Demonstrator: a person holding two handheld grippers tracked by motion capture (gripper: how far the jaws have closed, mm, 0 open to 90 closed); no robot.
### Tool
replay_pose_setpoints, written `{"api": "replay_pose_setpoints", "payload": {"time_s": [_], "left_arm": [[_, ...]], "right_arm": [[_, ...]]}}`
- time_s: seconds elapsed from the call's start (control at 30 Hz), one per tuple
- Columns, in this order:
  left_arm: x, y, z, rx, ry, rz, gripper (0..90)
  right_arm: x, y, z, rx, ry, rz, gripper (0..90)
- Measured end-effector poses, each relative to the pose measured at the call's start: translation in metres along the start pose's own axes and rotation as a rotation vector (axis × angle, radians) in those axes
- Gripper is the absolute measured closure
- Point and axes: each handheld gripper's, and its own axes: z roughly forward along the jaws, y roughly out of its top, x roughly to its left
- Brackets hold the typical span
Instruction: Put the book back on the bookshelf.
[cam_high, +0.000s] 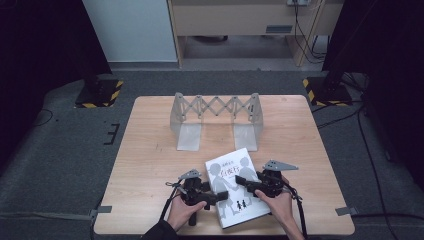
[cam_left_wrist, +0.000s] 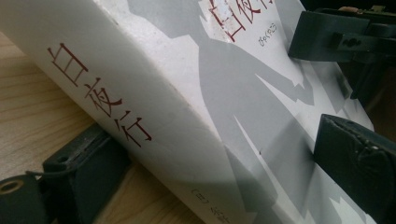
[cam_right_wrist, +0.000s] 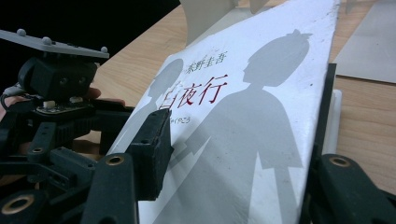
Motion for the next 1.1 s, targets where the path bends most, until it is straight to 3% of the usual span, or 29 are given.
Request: {"api": "replay_pose_setpoints", "payload": {"time_s": [0.1,0.17,0.27,0.4,0.63,1.1], "left_arm": [[0.0,0.0,0.0,0.002,0.003,0.002,3.3],[-0.001,0.0,0.0,0.005,0.015,0.008,5.0],[-0.001,0.0,0.0,0.012,0.026,0.015,7.1],[-0.002,0.0,0.0,0.01,0.031,0.015,8.4],[-0.002,0.0,0.001,0.003,0.028,0.003,8.5],[-0.003,-0.001,0.002,-0.012,0.036,-0.011,8.3]], "right_arm": [[-0.001,-0.001,-0.001,-0.002,-0.023,-0.015,38.8],[-0.003,-0.002,-0.003,0.006,-0.101,-0.064,35.1],[-0.008,-0.004,-0.006,0.031,-0.129,-0.066,35.5],[-0.016,-0.009,-0.004,0.042,-0.103,-0.008,35.3],[-0.02,-0.013,-0.003,0.037,-0.091,0.035,33.9],[-0.023,-0.016,-0.003,0.032,-0.087,0.054,33.0]]}}
